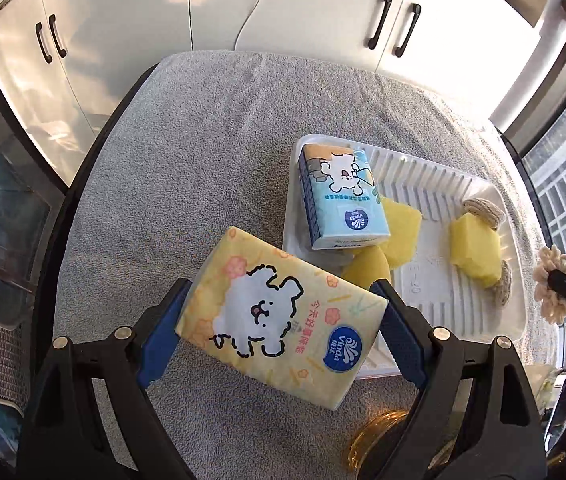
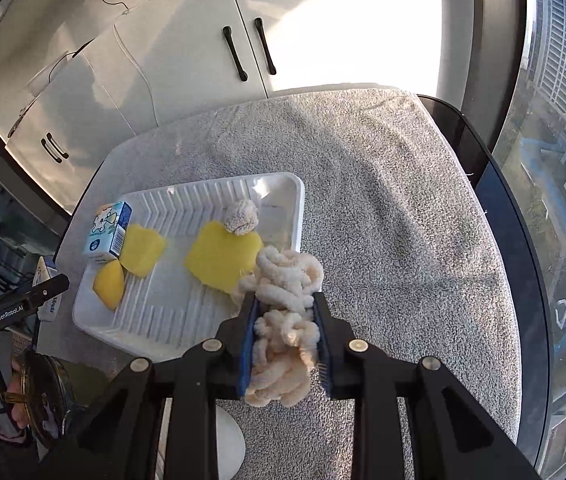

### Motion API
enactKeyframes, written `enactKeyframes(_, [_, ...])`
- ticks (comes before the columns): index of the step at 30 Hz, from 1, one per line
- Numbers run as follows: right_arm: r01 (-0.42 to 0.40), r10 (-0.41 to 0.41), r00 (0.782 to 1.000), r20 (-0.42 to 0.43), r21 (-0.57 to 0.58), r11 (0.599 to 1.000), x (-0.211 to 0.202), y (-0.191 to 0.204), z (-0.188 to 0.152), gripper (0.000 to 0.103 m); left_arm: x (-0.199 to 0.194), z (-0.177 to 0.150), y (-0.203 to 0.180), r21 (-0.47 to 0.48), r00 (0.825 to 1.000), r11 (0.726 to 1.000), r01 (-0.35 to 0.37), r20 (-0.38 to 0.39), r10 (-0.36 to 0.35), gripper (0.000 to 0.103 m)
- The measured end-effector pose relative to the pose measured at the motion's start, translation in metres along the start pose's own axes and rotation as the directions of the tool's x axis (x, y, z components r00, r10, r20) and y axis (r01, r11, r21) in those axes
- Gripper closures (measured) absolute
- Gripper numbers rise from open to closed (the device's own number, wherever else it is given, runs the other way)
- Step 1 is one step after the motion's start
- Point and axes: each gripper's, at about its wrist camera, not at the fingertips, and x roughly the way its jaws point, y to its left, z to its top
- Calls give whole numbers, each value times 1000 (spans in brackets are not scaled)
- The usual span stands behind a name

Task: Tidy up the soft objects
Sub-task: 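Lower the yellow tissue pack and rope toy into the tray and open both tools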

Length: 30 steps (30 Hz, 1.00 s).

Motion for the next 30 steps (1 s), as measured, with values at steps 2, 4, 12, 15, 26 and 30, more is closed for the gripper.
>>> enactKeyframes(2, [-22, 21, 1000, -23, -11, 1000, 8, 9, 6, 75, 6, 4, -8, 8, 1000, 1000, 25, -13, -25, 15])
enactKeyframes(4, [-36, 34, 998, -44, -32, 999, 16, 19, 9, 75, 13, 6, -16, 22, 998, 999, 48, -32, -47, 15])
enactKeyframes(12, [-100, 92, 984, -154, -49, 994, 56, 42, 10, 75, 35, 0, -27, 52, 992, 995, 85, -94, -80, 15])
enactKeyframes(15, [-107, 99, 981, -169, -44, 993, 64, 44, 9, 75, 33, -1, -30, 79, 994, 993, 88, -76, -82, 15])
enactKeyframes(26, [-108, 99, 973, -211, -32, 994, 73, 45, 8, 70, 33, 0, -26, 72, 988, 989, 133, -89, -126, 14])
enactKeyframes(30, [-106, 93, 969, -227, -47, 993, 73, 47, 6, 66, 32, 0, -26, 82, 987, 987, 138, -91, -130, 13])
